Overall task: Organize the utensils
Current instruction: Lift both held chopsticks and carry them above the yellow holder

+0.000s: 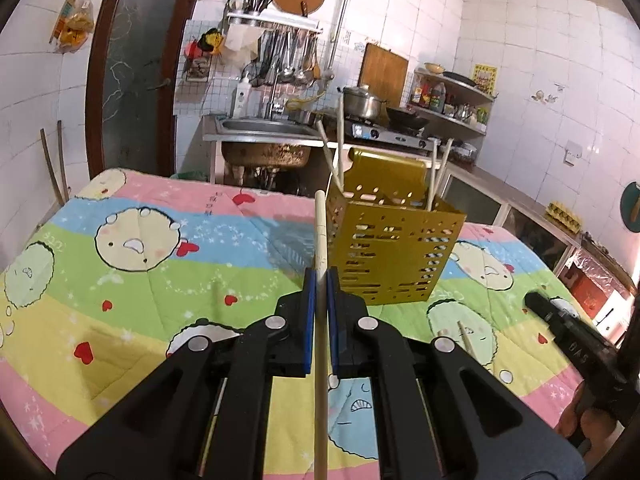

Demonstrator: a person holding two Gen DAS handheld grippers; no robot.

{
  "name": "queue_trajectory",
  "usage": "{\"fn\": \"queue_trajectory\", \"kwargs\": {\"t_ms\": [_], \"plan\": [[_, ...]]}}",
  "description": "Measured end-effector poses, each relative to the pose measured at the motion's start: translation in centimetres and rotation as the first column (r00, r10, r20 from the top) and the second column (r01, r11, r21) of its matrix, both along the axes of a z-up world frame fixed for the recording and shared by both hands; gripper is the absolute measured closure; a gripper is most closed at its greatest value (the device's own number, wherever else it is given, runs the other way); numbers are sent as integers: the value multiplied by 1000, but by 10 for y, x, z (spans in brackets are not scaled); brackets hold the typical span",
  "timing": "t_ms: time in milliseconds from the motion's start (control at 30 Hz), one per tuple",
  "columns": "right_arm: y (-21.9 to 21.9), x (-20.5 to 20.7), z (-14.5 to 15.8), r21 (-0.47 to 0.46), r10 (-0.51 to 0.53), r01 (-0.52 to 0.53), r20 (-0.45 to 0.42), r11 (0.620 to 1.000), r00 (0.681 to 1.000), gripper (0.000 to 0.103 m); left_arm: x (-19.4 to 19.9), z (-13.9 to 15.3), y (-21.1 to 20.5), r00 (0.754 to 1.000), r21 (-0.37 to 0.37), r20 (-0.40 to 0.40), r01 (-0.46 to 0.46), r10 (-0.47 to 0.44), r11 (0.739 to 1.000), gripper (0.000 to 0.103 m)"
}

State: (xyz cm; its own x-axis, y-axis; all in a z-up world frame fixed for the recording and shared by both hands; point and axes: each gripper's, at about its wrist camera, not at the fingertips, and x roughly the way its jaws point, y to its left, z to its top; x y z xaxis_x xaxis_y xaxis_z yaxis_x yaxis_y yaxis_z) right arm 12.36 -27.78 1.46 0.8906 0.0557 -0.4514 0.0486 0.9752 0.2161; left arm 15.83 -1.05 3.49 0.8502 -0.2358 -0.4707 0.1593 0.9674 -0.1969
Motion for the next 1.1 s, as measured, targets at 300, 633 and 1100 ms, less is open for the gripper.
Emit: {"fn": "queue_trajectory", "kwargs": {"t_ms": [300, 633, 1100], "plan": [[10, 37, -44, -108, -44, 18, -242, 994, 969, 57, 30, -22, 3, 994, 3, -107, -6, 6, 1000, 98], [18, 73, -66, -193, -82, 2, -412, 981, 908, 85, 46, -34, 5, 988, 33, -157, -11, 16, 999, 98], [3, 16, -6, 10, -20, 21, -81, 1000, 997, 97, 15, -3, 11, 1000, -39, -16, -10, 9, 999, 98]]}}
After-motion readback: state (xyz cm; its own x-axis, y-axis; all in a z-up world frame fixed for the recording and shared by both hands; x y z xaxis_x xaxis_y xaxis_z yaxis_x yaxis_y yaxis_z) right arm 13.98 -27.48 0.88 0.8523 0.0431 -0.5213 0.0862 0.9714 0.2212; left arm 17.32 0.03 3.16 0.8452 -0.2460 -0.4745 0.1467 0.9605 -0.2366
